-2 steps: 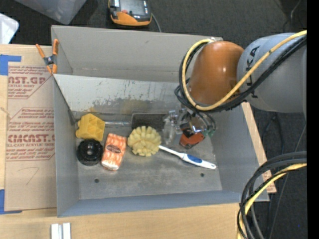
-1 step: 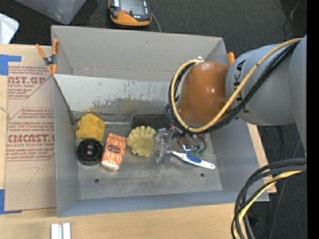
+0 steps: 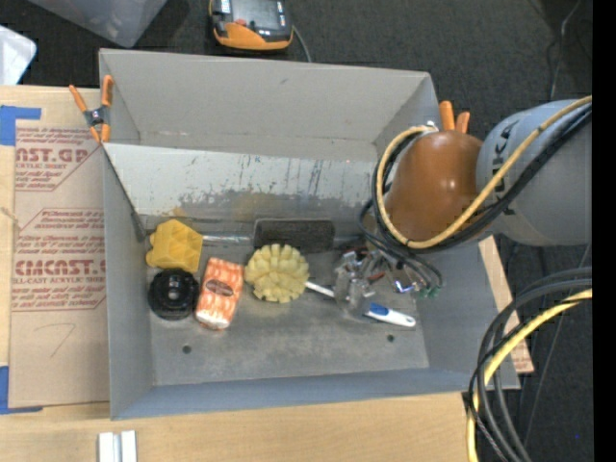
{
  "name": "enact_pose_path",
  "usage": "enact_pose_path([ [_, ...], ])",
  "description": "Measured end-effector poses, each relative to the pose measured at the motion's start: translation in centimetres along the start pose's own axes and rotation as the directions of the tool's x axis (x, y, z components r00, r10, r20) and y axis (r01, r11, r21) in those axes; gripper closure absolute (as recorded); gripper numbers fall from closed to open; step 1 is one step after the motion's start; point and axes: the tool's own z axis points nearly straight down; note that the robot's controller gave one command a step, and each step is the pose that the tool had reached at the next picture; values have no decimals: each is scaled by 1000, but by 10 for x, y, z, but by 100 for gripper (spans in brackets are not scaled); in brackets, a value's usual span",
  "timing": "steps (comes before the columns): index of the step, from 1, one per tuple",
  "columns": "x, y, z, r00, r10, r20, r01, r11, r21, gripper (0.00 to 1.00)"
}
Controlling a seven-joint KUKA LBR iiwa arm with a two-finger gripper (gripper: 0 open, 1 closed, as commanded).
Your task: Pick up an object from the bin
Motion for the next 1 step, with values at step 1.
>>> enact_pose_path([
  [1,-6,30,-12,998,55,-4,-55,998,-3,100],
])
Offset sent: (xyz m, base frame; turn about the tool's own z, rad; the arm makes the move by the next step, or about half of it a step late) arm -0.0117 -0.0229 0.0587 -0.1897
